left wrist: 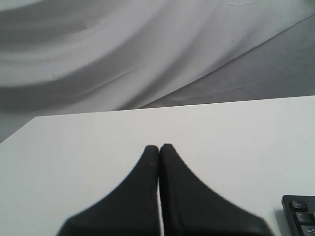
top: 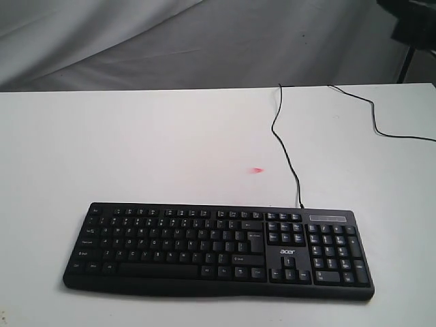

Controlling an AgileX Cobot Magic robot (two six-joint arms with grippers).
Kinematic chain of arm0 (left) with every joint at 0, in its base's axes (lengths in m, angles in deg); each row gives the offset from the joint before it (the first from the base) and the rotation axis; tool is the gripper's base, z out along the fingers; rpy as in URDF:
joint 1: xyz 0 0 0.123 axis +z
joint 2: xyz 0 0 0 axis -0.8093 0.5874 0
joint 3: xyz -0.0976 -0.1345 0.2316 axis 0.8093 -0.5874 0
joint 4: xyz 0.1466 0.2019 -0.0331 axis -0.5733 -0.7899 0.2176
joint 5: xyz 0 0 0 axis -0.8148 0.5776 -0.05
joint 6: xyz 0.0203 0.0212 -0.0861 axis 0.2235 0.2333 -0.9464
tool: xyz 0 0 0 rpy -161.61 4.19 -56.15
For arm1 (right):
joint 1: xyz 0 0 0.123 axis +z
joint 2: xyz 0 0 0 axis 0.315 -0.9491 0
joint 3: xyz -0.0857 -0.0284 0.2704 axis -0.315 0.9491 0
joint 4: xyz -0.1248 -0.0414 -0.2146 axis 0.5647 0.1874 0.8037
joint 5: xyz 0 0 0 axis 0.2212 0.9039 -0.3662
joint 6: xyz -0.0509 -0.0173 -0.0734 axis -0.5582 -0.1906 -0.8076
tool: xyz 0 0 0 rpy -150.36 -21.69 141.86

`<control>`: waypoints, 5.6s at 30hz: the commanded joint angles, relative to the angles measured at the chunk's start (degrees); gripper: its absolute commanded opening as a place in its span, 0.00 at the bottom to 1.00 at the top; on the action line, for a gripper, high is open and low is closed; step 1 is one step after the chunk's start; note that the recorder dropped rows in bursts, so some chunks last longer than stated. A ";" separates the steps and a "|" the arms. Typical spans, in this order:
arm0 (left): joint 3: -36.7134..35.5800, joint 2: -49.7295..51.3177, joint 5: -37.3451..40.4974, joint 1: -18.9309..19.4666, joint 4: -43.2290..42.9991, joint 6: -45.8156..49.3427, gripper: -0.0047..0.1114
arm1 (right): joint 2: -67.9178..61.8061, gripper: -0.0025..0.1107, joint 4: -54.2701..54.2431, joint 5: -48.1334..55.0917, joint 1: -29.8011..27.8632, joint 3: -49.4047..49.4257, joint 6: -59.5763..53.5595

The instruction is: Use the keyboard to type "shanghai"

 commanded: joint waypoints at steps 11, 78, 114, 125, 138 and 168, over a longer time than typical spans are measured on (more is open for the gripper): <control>-0.29 0.18 -0.22 -0.22 0.03 -0.16 0.05 | -12.02 0.02 -2.14 23.79 7.88 -21.05 -9.66; -0.29 0.18 -0.22 -0.22 0.03 -0.16 0.05 | -53.20 0.02 -69.64 28.14 11.57 -38.45 -106.52; -0.29 0.18 -0.22 -0.22 0.03 -0.16 0.05 | -71.01 0.02 -99.76 35.82 14.97 -38.45 -140.48; -0.29 0.18 -0.22 -0.22 0.03 -0.16 0.05 | -72.60 0.02 -99.76 31.81 17.12 -38.45 -140.48; -0.29 0.18 -0.22 -0.22 0.03 -0.16 0.05 | -73.01 0.02 -97.43 29.96 18.50 -38.45 -139.85; -0.29 0.18 -0.22 -0.22 0.03 -0.16 0.05 | -76.64 0.02 -96.09 25.06 18.34 -38.45 -138.64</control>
